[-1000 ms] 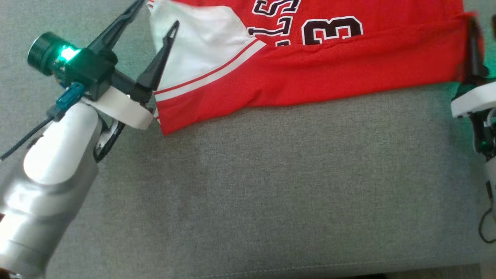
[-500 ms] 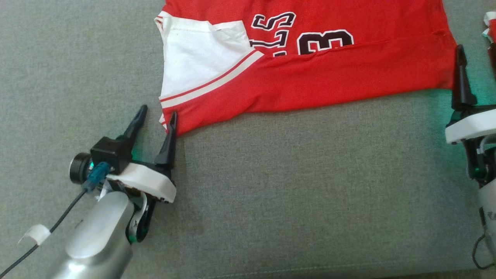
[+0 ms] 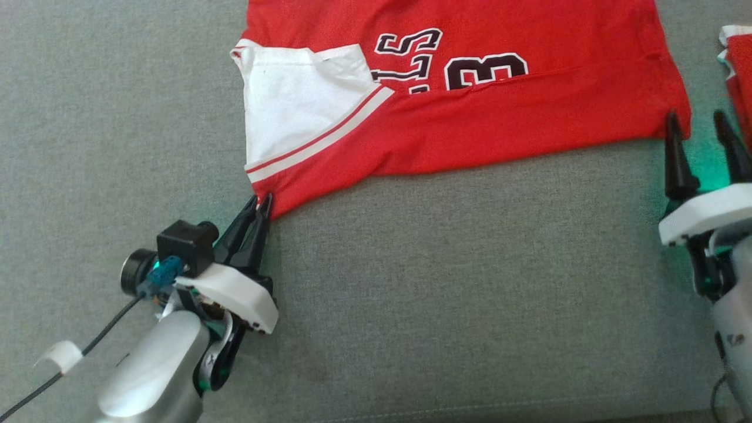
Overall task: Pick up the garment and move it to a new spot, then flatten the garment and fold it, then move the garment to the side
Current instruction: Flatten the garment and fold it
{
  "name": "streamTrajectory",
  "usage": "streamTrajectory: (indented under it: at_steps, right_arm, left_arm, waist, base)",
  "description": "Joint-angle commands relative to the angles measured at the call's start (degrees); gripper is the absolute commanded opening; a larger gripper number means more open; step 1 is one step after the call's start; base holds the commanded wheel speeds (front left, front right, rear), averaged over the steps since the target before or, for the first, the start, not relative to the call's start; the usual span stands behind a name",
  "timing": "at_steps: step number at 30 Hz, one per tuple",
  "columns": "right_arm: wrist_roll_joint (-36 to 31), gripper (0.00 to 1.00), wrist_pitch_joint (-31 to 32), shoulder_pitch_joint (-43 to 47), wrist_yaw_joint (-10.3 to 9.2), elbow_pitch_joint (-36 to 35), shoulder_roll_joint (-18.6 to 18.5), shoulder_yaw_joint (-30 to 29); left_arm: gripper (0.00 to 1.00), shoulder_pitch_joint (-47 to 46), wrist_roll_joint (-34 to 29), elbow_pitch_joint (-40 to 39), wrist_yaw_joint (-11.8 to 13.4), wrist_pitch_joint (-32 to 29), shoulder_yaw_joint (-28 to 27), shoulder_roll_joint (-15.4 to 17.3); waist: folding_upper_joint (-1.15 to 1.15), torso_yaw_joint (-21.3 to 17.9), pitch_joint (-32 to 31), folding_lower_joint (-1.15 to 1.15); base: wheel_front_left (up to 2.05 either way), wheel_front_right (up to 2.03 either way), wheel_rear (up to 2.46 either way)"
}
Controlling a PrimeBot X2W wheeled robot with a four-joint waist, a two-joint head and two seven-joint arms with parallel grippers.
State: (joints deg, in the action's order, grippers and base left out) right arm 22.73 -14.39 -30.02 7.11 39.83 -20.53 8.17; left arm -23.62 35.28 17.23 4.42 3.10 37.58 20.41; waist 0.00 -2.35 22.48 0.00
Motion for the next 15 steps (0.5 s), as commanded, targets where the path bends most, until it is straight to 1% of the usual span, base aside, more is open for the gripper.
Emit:
streamTrajectory:
  at_steps: [1,5,8,9,10,15]
  right_arm:
    - [0.8,1.00,-0.3,-0.7,0.37,0.5,-1.3,1.4]
    - [3.2,1.00,1.8,-3.2,0.37,5.1,-1.8,4.3]
    - [5.7,0.55,3.4,-5.0,0.37,7.5,-2.1,6.7]
    - [6.8,0.22,4.1,-5.4,0.37,8.2,-2.2,7.4]
    - [7.9,0.00,4.6,-5.7,0.37,8.7,-2.4,8.1]
    - [11.4,0.00,4.8,-4.9,0.37,9.8,-5.1,11.2]
  left_arm:
    - [0.00,0.0,-0.4,-2.2,0.4,-0.2,-1.4,2.2]
    - [0.00,-0.5,-0.8,-3.9,0.6,-1.1,-1.3,3.5]
    - [0.00,-0.8,-1.0,-4.4,0.6,-1.5,-1.3,4.3]
    - [0.00,-1.0,-1.1,-4.4,0.6,-1.6,-1.3,4.4]
    - [0.00,-1.2,-1.3,-4.4,0.5,-1.7,-1.2,4.6]
    - [0.00,-1.6,-1.7,-4.5,0.5,-1.5,-1.0,5.2]
  waist:
    - [0.00,0.1,0.0,0.00]
    - [0.00,0.4,0.1,0.00]
    - [0.00,0.6,0.2,0.00]
    - [0.00,0.7,0.1,0.00]
    - [0.00,0.9,0.0,0.00]
    - [0.00,1.7,-1.7,0.00]
  base:
    - [0.00,0.00,0.00]
    - [0.00,0.00,0.00]
    - [0.00,0.00,0.00]
    - [0.00,0.00,0.00]
    - [0.00,0.00,0.00]
    - [0.00,0.00,0.00]
